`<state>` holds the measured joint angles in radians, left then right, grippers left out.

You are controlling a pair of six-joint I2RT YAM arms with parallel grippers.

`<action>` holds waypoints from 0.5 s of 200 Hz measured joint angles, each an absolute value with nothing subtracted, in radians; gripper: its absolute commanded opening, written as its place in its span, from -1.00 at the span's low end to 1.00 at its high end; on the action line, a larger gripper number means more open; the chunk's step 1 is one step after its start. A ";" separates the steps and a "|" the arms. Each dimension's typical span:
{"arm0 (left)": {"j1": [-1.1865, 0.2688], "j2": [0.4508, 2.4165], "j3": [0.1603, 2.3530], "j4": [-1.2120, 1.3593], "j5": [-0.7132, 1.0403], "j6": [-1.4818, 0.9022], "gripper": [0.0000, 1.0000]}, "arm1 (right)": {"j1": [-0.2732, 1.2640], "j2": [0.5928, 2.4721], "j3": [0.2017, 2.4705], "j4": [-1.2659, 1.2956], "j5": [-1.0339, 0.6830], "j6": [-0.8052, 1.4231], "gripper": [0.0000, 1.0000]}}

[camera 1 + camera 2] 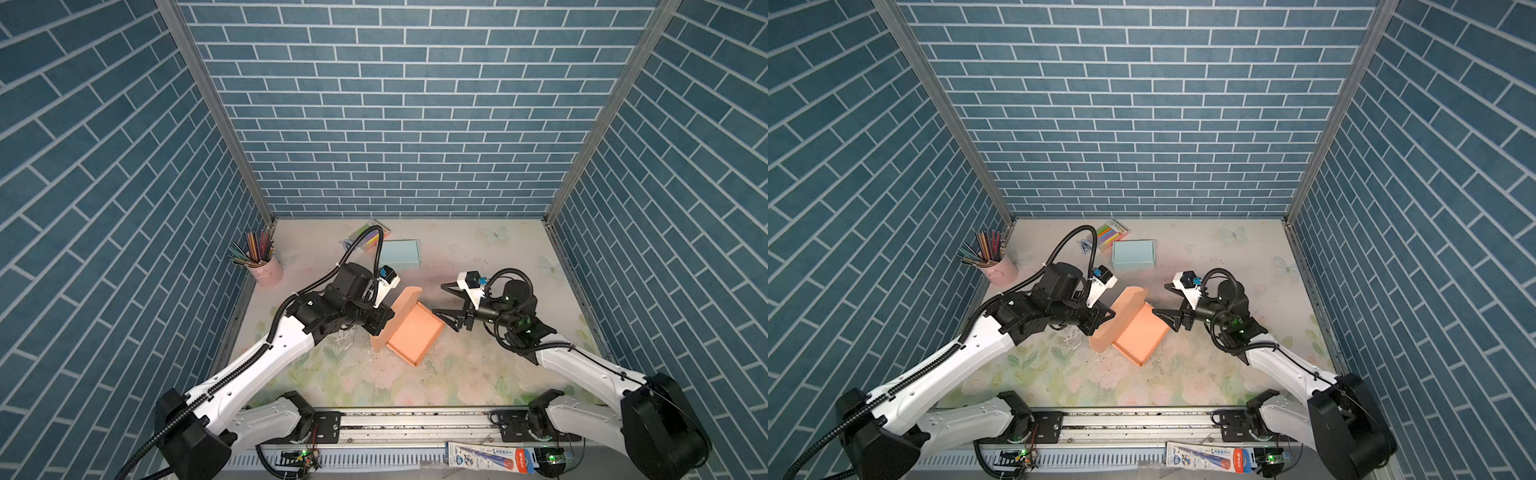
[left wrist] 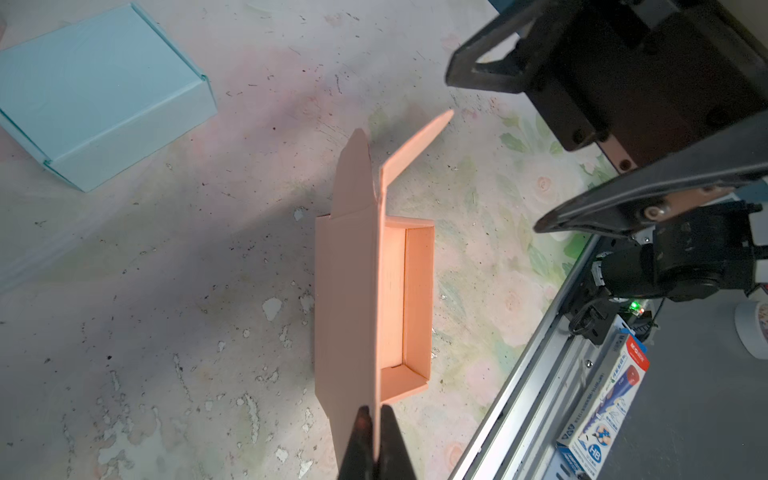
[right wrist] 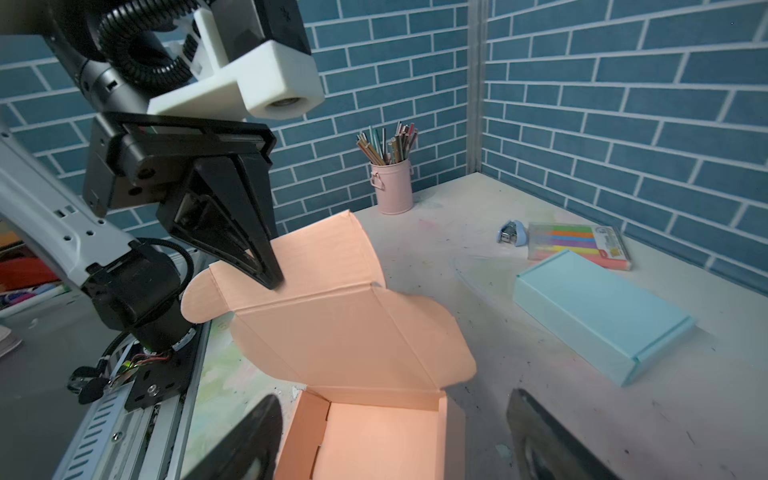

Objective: Fold the paper box
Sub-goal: 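Lift the box's end flap with the left gripper while the right gripper draws back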

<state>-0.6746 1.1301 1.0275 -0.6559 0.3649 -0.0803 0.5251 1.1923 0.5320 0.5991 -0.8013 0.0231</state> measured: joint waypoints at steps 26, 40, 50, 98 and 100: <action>-0.675 1.146 1.060 -0.691 0.385 -0.043 -1.00 | 0.525 1.307 0.647 0.589 -0.873 -0.057 0.64; -0.675 1.152 1.073 -0.701 0.390 -0.029 -1.00 | 0.525 1.360 0.699 0.557 -0.907 -0.102 0.58; -0.675 1.156 1.082 -0.705 0.391 -0.022 -1.00 | 0.525 1.385 0.720 0.535 -0.926 -0.126 0.52; -0.677 1.165 1.090 -0.724 0.390 -0.003 -1.00 | 0.525 1.424 0.739 0.441 -0.975 -0.211 0.25; -0.678 1.166 1.090 -0.725 0.390 -0.003 -1.00 | 0.525 1.425 0.741 0.436 -0.975 -0.217 0.22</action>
